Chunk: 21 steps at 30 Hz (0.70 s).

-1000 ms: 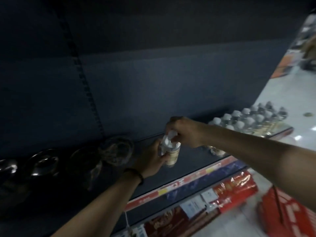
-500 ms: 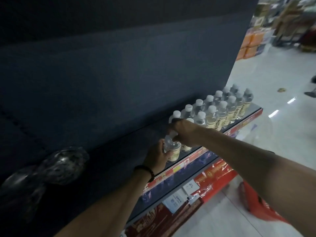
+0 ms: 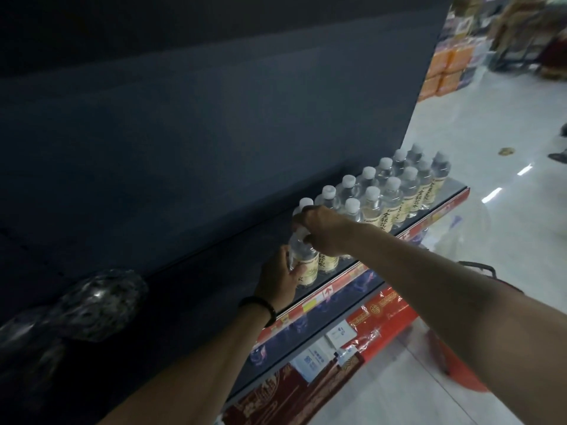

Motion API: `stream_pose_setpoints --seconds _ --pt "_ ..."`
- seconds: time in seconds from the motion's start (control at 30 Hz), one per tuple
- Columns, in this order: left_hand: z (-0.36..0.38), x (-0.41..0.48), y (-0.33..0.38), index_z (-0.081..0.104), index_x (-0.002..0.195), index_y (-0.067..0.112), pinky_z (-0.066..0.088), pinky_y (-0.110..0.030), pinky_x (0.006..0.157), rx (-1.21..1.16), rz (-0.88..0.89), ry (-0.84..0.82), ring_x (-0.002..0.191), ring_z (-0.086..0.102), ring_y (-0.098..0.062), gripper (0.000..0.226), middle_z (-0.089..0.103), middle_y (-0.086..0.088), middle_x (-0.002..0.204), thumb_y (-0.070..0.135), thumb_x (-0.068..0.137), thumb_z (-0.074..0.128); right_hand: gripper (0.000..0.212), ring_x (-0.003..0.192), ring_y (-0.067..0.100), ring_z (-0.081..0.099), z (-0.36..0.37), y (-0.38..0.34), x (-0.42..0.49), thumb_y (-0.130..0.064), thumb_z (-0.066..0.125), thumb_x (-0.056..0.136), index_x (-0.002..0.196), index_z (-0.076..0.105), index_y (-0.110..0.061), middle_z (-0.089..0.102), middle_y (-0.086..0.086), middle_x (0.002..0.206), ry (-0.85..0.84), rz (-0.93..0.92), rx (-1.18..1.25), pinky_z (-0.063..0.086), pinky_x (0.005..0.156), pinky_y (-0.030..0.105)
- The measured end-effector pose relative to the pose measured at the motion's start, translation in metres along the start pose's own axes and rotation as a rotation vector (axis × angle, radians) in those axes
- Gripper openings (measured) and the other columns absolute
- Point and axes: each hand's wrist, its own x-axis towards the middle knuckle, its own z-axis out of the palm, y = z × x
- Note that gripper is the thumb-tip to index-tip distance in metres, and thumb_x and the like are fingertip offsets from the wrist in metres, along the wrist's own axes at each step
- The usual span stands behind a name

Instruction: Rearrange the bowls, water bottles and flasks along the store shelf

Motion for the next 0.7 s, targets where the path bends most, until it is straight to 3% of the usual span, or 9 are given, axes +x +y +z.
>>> stream_pose_setpoints --seconds 0.1,0.17,0.27,0.43,0.57,0.7 --pt "-0.001 -0.001 0.002 0.053 0.14 0.02 0.052 -0.015 0.078 -0.021 -0.013 -0.013 0.107 0.066 -0.009 0.041 0.066 0.007 0.119 0.023 0.103 0.07 0.043 0.117 0.029 0.064 0.005 -0.006 -0.005 -0.022 0.068 0.103 0.145 0.059 -0.016 0.058 0.011 0.138 0.046 0.022 -0.037 0.058 0.088 0.039" --pt "-0.005 -0.001 0.001 0.051 0.143 0.022 0.058 -0.025 0.086 -0.027 -0.021 -0.037 0.114 0.068 -0.013 0.046 0.068 0.002 0.128 0.025 0.103 0.071 0.052 0.115 0.031 0.062 0.013 -0.012 -0.01 -0.028 0.07 0.101 0.148 0.053 -0.014 0.051 0.014 0.139 0.1 0.072 -0.01 0.057 0.083 0.039" --pt "-0.019 -0.011 -0.001 0.05 0.147 0.024 0.057 -0.027 0.089 0.017 -0.044 -0.092 0.115 0.065 -0.009 0.05 0.064 0.009 0.133 0.028 0.102 0.071 0.06 0.114 0.035 0.062 0.034 -0.027 -0.022 -0.031 0.073 0.097 0.148 0.046 -0.013 0.039 0.014 0.142 0.279 0.161 0.082 0.06 0.082 0.043" --pt "-0.082 -0.06 -0.021 0.057 0.147 0.019 0.053 -0.034 0.104 0.379 -0.022 -0.072 0.133 0.063 -0.022 0.049 0.065 -0.003 0.144 0.031 0.102 0.071 0.047 0.116 0.033 0.06 0.065 -0.077 -0.044 -0.044 0.064 0.099 0.135 0.055 -0.016 0.046 0.012 0.133 0.367 0.119 0.181 0.059 0.087 0.045" --pt "-0.157 -0.116 -0.037 0.065 0.135 0.024 0.058 -0.038 0.099 0.553 -0.043 0.007 0.121 0.068 -0.02 0.038 0.073 -0.001 0.13 0.04 0.101 0.071 0.04 0.102 0.037 0.063 0.071 -0.136 -0.055 -0.04 0.073 0.092 0.118 0.064 -0.012 0.059 0.013 0.112 0.454 0.02 0.12 0.058 0.08 0.046" --pt "-0.232 -0.186 -0.049 0.065 0.137 0.024 0.055 -0.035 0.102 0.653 -0.111 0.025 0.121 0.067 -0.02 0.04 0.07 0.0 0.134 0.045 0.103 0.065 0.046 0.119 0.034 0.056 0.072 -0.209 -0.063 -0.044 0.063 0.096 0.131 0.06 -0.015 0.059 0.009 0.124 0.349 -0.053 0.144 0.054 0.095 0.046"
